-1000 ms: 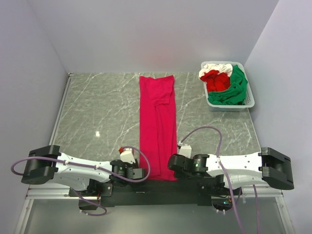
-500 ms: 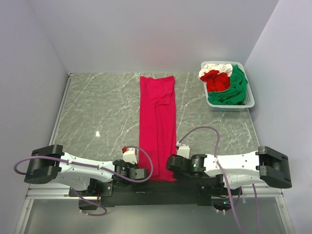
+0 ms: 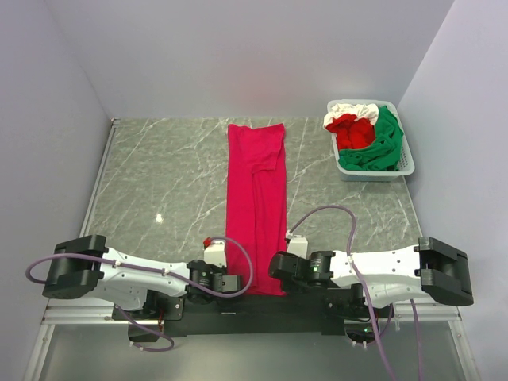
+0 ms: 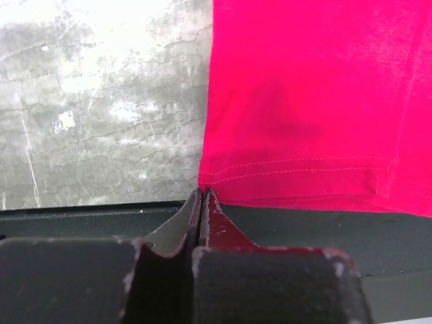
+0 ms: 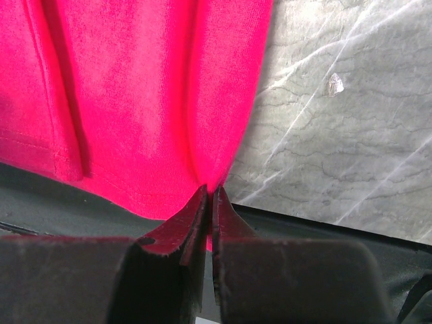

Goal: Fold and stack the t-shirts
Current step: Fold the tshirt

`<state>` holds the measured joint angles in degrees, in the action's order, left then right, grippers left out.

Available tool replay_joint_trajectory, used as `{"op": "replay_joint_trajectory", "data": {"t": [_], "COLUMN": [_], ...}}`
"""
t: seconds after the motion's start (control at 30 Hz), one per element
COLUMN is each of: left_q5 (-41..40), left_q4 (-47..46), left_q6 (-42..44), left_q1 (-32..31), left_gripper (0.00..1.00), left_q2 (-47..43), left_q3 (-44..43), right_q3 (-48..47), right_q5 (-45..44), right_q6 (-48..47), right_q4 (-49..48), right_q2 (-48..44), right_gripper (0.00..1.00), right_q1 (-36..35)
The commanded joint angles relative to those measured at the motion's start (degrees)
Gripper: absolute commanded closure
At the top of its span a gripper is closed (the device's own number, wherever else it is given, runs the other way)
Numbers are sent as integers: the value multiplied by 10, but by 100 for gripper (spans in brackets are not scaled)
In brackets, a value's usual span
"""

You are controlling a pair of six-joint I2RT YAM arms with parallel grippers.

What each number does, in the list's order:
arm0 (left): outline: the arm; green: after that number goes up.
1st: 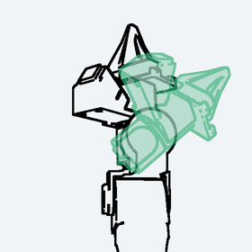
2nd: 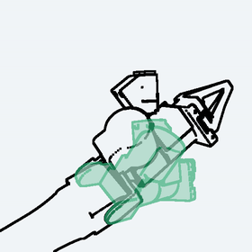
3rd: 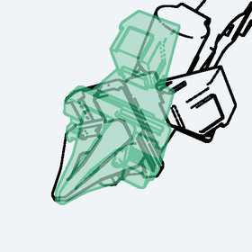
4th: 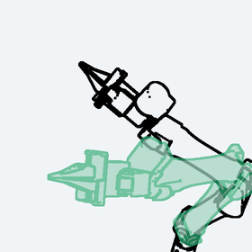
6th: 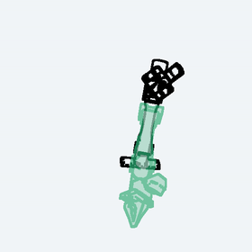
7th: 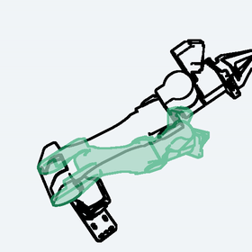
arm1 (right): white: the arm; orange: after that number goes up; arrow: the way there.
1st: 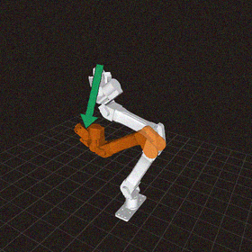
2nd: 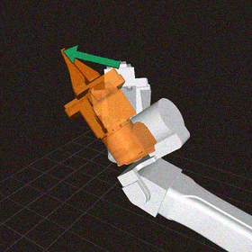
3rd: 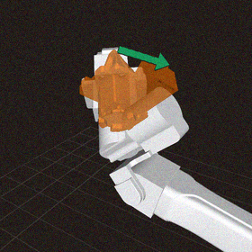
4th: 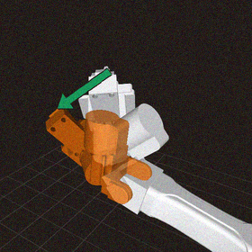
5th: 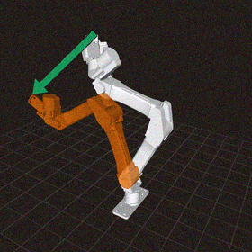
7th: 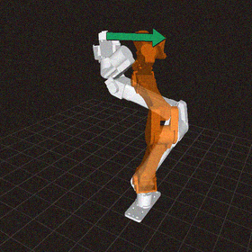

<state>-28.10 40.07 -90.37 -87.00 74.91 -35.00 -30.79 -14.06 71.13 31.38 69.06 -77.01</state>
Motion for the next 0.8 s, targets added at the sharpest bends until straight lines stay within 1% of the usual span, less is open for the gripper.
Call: {"op": "replay_joint_trajectory", "data": {"t": [0.0, 0.13, 0.27, 0.4, 0.47, 0.6, 0.67, 0.77], "left_q5": [-45, -51, -69, -53, -46, -45, -41, -28], "left_q4": [-143, -150, -144, -160, -146, -123, -133, -174], "left_q6": [10, 28, 36, 50, 49, 47, 55, 79], "left_q1": [5, 5, 7, 31, 33, 37, 48, 69], "left_gripper": [99, 99, 99, 99, 100, 99, 99, 100], "left_q2": [30, 14, -27, -52, -61, -75, -83, -89], "left_q3": [7, 3, -3, 9, 10, 4, 8, 24], "right_q3": [-13, -26, -42, -56, -64, -74, -79, -90], "right_q5": [-3, -8, -20, -41, -47, -60, -66, -76], "right_q6": [3, 0, -2, -13, -19, -48, -61, -93], "right_q4": [36, 47, 64, 80, 86, 91, 85, 79], "right_q2": [7, 9, -1, -10, -16, -28, -36, -42], "right_gripper": [100, 100, 100, 100, 100, 100, 100, 100], "right_q1": [-9, -9, -9, 4, 10, 37, 59, 91]}}
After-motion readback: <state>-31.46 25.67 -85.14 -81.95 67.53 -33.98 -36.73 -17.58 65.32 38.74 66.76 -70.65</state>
